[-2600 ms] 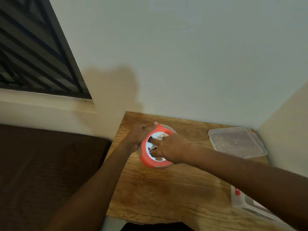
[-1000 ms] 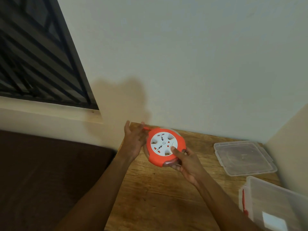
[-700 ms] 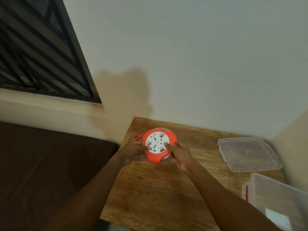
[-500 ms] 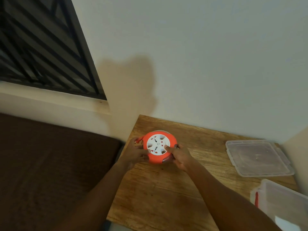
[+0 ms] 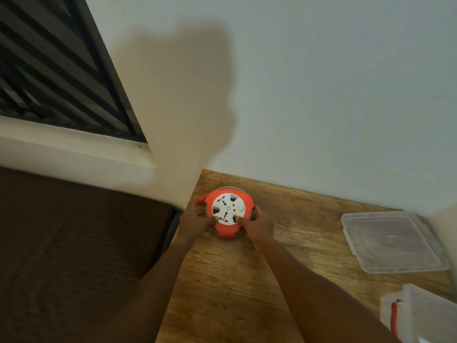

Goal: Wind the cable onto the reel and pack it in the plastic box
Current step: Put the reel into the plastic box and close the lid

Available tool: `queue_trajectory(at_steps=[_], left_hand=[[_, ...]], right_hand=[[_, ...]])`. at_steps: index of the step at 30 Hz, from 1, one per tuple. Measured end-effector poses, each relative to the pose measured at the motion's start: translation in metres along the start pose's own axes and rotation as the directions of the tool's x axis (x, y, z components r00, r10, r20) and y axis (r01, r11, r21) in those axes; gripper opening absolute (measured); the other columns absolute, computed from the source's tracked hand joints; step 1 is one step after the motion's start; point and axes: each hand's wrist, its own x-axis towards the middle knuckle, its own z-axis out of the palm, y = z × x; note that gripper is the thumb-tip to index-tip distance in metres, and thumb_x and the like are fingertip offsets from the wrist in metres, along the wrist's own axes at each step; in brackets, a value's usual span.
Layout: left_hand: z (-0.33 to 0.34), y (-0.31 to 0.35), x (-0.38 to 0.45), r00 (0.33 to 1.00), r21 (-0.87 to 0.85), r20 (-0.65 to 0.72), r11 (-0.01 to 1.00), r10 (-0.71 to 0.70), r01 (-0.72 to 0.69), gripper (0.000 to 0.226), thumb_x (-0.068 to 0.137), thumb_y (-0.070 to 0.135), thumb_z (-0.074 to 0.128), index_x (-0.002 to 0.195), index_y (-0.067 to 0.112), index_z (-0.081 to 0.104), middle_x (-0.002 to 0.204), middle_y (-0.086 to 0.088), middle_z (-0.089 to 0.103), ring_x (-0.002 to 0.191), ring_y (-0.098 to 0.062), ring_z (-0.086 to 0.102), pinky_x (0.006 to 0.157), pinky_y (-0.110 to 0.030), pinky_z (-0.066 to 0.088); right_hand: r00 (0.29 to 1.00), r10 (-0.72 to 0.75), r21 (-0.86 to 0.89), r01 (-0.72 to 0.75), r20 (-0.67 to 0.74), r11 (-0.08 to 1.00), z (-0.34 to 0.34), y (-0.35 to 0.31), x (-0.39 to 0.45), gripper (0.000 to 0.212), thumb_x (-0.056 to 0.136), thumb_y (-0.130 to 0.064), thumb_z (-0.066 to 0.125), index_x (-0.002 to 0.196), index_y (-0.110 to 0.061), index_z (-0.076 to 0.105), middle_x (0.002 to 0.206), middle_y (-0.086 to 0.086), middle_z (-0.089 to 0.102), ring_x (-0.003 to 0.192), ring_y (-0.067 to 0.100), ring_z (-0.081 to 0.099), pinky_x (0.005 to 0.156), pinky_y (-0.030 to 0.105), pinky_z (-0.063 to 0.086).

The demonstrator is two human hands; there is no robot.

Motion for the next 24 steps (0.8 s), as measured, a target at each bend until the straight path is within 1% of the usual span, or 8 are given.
queue_trajectory(at_steps=[2, 6, 9, 14, 16, 18, 21, 24], left_hand=[[-0.001, -0.002, 0.001, 0.999, 0.1, -0.017, 0.994, 0.043, -0.041, 0.087, 0.069, 0.016, 0.095, 0.144, 0.023, 0.052, 0.113, 0.01, 0.067, 0.089, 0.006, 0.064, 0.065, -0.012, 0.057], [0.003, -0.001, 0.0, 0.993, 0.25, -0.083, 0.966, 0.083, -0.06, 0.063, 0.07, 0.022, 0.094, 0.128, 0.014, 0.069, 0.117, -0.005, 0.076, 0.103, -0.018, 0.073, 0.09, -0.037, 0.061], [0.007, 0.002, -0.005, 0.99, 0.292, -0.101, 0.954, 0.095, -0.062, 0.049, 0.075, 0.024, 0.091, 0.119, 0.014, 0.072, 0.115, -0.008, 0.078, 0.104, -0.022, 0.073, 0.091, -0.039, 0.06], [0.026, 0.0, -0.027, 0.94, 0.597, -0.113, 0.778, 0.323, -0.196, 0.049, 0.093, 0.027, 0.07, 0.138, 0.013, 0.058, 0.132, -0.013, 0.064, 0.124, -0.031, 0.058, 0.1, -0.043, 0.054], [0.039, 0.002, -0.04, 0.935, 0.588, -0.142, 0.788, 0.325, -0.184, 0.057, 0.09, 0.024, 0.07, 0.143, 0.014, 0.053, 0.138, -0.016, 0.054, 0.129, -0.035, 0.048, 0.1, -0.047, 0.053], [0.059, 0.007, -0.052, 0.922, 0.595, -0.056, 0.754, 0.384, -0.278, 0.059, 0.089, 0.021, 0.072, 0.144, 0.01, 0.052, 0.141, -0.019, 0.052, 0.131, -0.038, 0.047, 0.104, -0.051, 0.052], [0.098, 0.016, -0.066, 0.824, 0.616, 0.186, 0.59, 0.535, -0.522, 0.053, 0.085, 0.014, 0.07, 0.136, 0.002, 0.059, 0.13, -0.02, 0.061, 0.123, -0.04, 0.056, 0.105, -0.052, 0.048], [0.141, 0.032, -0.083, 0.811, 0.455, 0.394, 0.674, 0.433, -0.582, 0.057, 0.087, 0.02, 0.07, 0.141, 0.008, 0.057, 0.139, -0.011, 0.054, 0.131, -0.028, 0.05, 0.11, -0.039, 0.043]], right_hand=[[1.0, -0.022, -0.034, 0.022, -0.014, 0.999, 0.002, 0.003, 0.001, 0.071, 0.075, -0.03, 0.084, 0.137, -0.015, 0.053, 0.123, 0.006, 0.067, 0.105, 0.024, 0.066, 0.085, 0.042, 0.059], [0.999, -0.021, -0.108, 0.016, -0.042, 0.994, 0.003, 0.007, 0.004, 0.073, 0.072, -0.042, 0.084, 0.135, -0.016, 0.056, 0.122, 0.005, 0.068, 0.103, 0.022, 0.066, 0.087, 0.042, 0.058], [0.998, -0.065, -0.157, 0.062, -0.016, 0.986, 0.0, 0.008, 0.003, 0.077, 0.073, -0.049, 0.081, 0.137, -0.018, 0.053, 0.127, 0.004, 0.065, 0.108, 0.021, 0.064, 0.09, 0.04, 0.056], [0.993, -0.107, -0.162, 0.114, 0.052, 0.98, -0.009, 0.016, -0.014, 0.073, 0.076, -0.039, 0.079, 0.14, -0.021, 0.049, 0.135, 0.002, 0.057, 0.122, 0.023, 0.053, 0.1, 0.045, 0.049], [0.996, -0.082, -0.196, 0.086, 0.032, 0.977, -0.02, 0.029, -0.03, 0.076, 0.075, -0.034, 0.078, 0.142, -0.019, 0.047, 0.135, 0.005, 0.053, 0.12, 0.021, 0.052, 0.099, 0.038, 0.048], [0.999, -0.034, -0.18, 0.035, 0.01, 0.983, -0.037, 0.044, -0.049, 0.076, 0.075, -0.03, 0.079, 0.142, -0.019, 0.045, 0.132, 0.005, 0.053, 0.113, 0.016, 0.053, 0.095, 0.031, 0.048], [0.998, -0.027, -0.122, 0.02, -0.05, 0.992, -0.071, 0.057, -0.077, 0.07, 0.078, -0.026, 0.078, 0.14, -0.022, 0.048, 0.127, -0.002, 0.055, 0.106, 0.009, 0.057, 0.088, 0.024, 0.049], [0.985, -0.059, -0.014, 0.058, -0.164, 0.998, -0.118, 0.052, -0.104, 0.063, 0.078, -0.022, 0.076, 0.136, -0.028, 0.051, 0.117, -0.015, 0.058, 0.091, 0.001, 0.063, 0.071, 0.013, 0.05]])
